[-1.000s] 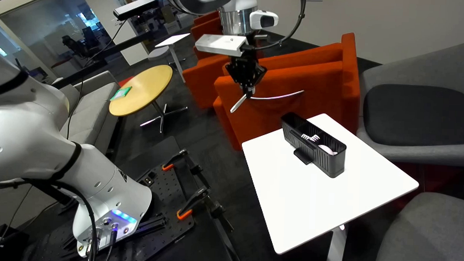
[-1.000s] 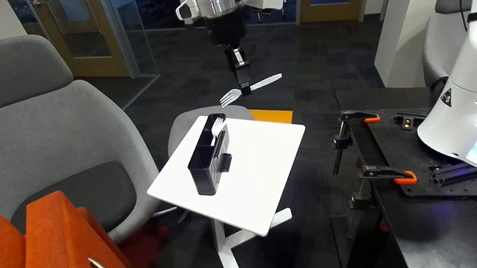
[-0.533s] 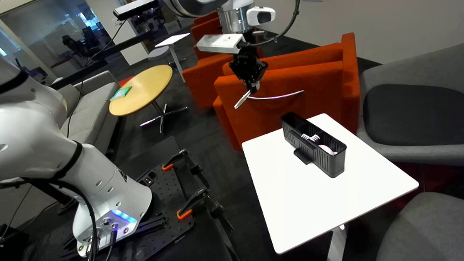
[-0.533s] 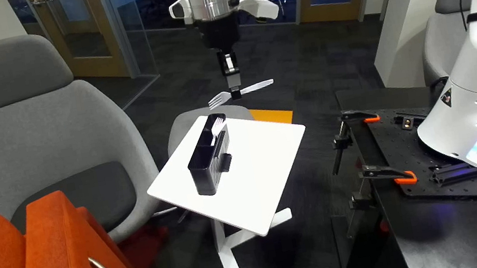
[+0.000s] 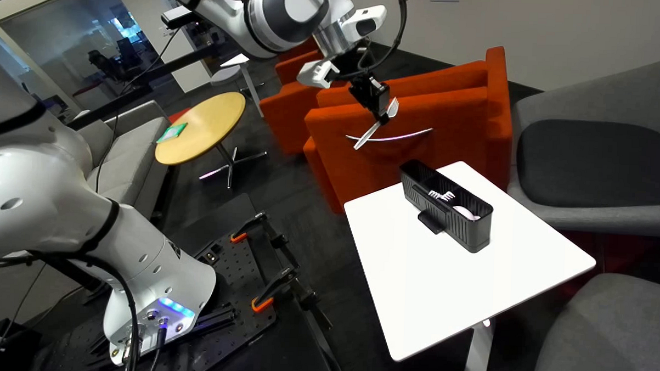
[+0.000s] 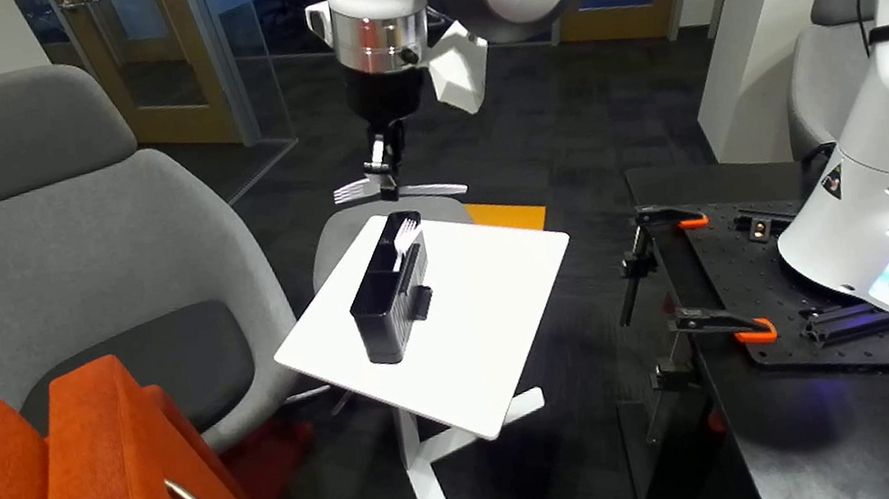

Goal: Put the fork in the black rack

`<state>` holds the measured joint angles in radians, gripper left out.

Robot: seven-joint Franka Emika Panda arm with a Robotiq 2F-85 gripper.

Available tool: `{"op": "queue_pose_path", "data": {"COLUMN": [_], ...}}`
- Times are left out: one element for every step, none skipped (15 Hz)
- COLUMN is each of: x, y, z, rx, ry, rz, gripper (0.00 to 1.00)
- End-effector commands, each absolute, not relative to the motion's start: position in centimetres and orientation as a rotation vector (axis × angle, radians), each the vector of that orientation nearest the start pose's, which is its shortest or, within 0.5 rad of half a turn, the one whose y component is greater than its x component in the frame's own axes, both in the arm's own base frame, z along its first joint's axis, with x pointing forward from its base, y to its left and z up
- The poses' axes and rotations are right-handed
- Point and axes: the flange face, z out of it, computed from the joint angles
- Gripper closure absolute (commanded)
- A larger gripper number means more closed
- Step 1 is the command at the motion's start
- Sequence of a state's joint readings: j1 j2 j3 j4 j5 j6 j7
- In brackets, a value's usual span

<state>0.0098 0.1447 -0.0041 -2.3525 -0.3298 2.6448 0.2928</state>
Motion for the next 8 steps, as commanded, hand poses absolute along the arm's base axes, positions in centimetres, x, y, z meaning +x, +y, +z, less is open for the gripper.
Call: {"op": "queue_pose_path", "data": {"x": [53.8, 54.1, 54.4, 54.7, 55.2, 55.7, 56.2, 56.7], "y": [0.2, -0.1, -0.4, -0.5, -0.6, -0.7, -0.6, -0.5], "z": [27.0, 26.6, 26.3, 25.9, 25.6, 25.4, 25.5, 25.4], "rx": [-3.292, -3.289, -3.285, -3.277, -3.267, -3.261, -3.255, -3.254], "ry": [0.280, 0.362, 0.445, 0.530, 0.608, 0.680, 0.741, 0.802], "rz": [-0.425, -0.459, -0.490, -0.524, -0.563, -0.609, -0.667, -0.722], "gripper": [0.98, 0.98, 0.98, 0.98, 0.98, 0.98, 0.98, 0.98]}}
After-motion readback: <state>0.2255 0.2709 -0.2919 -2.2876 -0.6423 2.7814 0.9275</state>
